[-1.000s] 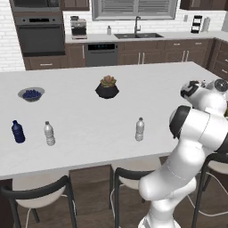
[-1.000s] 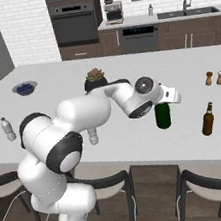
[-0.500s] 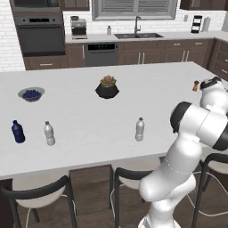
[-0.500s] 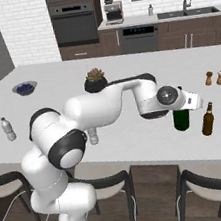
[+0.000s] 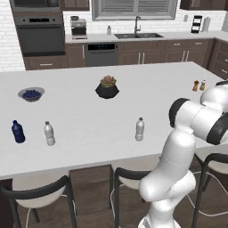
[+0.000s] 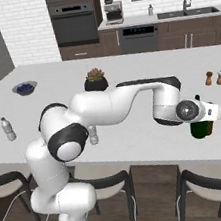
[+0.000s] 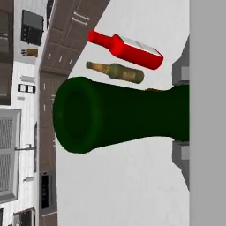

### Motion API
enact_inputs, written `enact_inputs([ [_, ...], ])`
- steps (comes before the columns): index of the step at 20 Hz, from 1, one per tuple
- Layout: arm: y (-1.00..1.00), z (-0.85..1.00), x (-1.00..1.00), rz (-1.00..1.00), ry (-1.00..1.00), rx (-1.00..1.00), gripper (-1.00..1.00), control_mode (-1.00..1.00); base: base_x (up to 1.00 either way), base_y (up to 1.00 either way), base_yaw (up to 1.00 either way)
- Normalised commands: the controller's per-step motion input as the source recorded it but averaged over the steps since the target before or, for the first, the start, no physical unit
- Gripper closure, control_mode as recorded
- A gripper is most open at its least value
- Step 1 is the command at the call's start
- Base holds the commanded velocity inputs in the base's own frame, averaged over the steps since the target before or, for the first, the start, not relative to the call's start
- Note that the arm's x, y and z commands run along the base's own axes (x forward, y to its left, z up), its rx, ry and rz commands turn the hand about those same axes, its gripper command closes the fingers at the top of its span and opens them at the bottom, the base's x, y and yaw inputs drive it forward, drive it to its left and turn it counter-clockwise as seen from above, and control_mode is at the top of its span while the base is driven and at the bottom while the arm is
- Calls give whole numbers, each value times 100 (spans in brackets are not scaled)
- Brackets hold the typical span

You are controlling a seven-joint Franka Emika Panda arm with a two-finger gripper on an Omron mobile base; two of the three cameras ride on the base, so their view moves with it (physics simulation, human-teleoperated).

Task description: Move the plastic bottles in the middle to the plastics group, and the glass bottles in the middle to the glass group.

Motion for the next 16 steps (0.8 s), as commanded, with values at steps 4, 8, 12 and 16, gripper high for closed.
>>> enact_inputs([
  [4, -36, 7, -30, 0, 14, -3, 100, -100, 0, 0, 0],
  [8, -48, -1, -20, 0, 5, -6, 100, -100, 0, 0, 0],
  [12, -39, -14, -2, 0, 0, -5, 100, -100, 0, 0, 0],
  [16, -15, -17, 14, 0, -3, -1, 100, -100, 0, 0, 0],
])
